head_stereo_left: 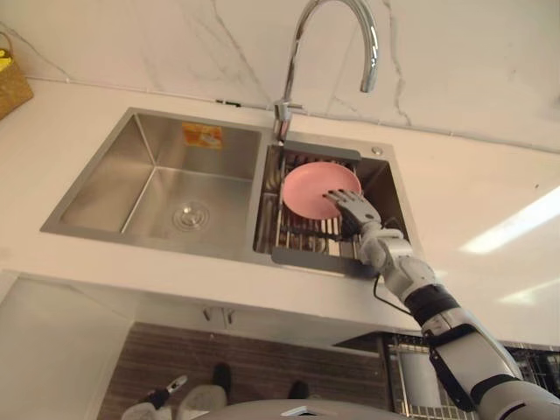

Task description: Walk over to the sink, pick up the cup, carry it to the dishwasher, place the cup inside the dishwasher, then close the dishwasher door

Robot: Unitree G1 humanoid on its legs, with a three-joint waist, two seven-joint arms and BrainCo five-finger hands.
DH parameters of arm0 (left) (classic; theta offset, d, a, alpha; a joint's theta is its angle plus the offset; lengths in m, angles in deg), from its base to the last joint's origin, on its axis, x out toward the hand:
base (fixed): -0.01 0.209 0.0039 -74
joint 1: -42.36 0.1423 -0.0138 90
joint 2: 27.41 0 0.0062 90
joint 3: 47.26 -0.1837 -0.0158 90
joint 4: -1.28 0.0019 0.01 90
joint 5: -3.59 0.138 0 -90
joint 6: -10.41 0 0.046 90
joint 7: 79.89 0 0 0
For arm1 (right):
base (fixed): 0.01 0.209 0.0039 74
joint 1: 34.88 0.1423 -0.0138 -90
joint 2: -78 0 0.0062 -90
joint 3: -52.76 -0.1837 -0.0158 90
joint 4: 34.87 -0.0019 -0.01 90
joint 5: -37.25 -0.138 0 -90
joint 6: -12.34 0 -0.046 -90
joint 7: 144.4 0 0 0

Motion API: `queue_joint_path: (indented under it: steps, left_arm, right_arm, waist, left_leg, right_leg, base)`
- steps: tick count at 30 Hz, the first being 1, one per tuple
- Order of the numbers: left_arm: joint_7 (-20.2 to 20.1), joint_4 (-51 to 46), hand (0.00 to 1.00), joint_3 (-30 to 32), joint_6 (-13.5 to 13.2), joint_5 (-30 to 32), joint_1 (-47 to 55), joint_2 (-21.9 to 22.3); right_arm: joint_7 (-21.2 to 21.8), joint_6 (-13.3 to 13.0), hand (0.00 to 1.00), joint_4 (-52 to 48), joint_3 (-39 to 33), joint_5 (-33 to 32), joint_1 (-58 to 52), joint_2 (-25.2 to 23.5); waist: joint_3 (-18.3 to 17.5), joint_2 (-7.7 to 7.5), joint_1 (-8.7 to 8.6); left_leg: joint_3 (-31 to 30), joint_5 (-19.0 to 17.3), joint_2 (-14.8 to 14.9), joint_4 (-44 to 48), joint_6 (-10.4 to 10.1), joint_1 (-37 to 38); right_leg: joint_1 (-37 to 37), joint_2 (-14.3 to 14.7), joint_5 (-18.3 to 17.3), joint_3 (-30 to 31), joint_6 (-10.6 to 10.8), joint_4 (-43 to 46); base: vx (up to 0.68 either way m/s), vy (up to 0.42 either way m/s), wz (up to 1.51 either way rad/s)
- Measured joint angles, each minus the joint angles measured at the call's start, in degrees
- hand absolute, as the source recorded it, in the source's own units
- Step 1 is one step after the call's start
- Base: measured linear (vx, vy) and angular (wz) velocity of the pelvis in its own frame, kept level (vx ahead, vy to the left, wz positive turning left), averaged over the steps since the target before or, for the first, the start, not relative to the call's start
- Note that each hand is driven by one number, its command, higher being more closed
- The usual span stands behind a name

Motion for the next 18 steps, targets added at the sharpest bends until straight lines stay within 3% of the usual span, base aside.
queue_joint_path:
  steps: [7, 9, 11, 18]
  left_arm:
    - [-0.63, -0.53, 0.00, -0.16, -1.15, 0.68, -0.15, -0.03]
    - [0.59, -0.67, 0.00, -2.06, -2.92, 9.21, -0.13, -0.16]
    - [1.94, -0.69, 0.00, -2.56, -4.33, 13.26, -0.11, -0.22]
    - [5.71, -0.94, 0.00, -6.74, -6.62, 19.62, -0.20, -0.81]
  right_arm:
    - [-4.55, 1.19, 0.00, 4.03, 0.77, 3.03, 1.24, 0.02]
    - [-7.27, 2.12, 0.00, 5.89, 2.17, 3.01, 1.91, 0.00]
    - [-9.28, 2.16, 0.00, 6.15, 2.24, 2.98, 1.92, 0.00]
    - [-17.30, 4.21, 0.00, 10.47, 4.54, 3.02, 3.39, -0.04]
  waist:
    - [0.52, 0.01, 1.32]
    - [0.89, -0.02, 1.65]
    - [1.43, 0.04, 1.81]
    - [1.92, -0.03, 2.83]
  left_leg:
    - [-0.87, 0.20, -0.17, -0.01, 0.14, -0.13]
    - [-1.04, 0.29, -0.26, -0.01, 0.17, -0.20]
    - [-1.12, 0.36, -0.40, -0.01, 0.26, -0.21]
    - [-1.78, 0.59, -0.97, -0.01, 0.60, -0.37]
  right_leg:
    - [0.22, -0.13, -0.07, -0.87, 0.06, 0.24]
    - [0.23, -0.25, -0.08, -1.05, 0.08, 0.32]
    - [0.20, -0.41, -0.10, -1.11, 0.12, 0.47]
    - [0.16, -0.72, -0.12, -1.55, 0.34, 0.91]
  base:
    - [-0.01, 0.016, 0.06]
    - [0.00, 0.019, 0.05]
    - [0.00, 0.011, 0.02]
    - [0.00, 0.011, 0.04]
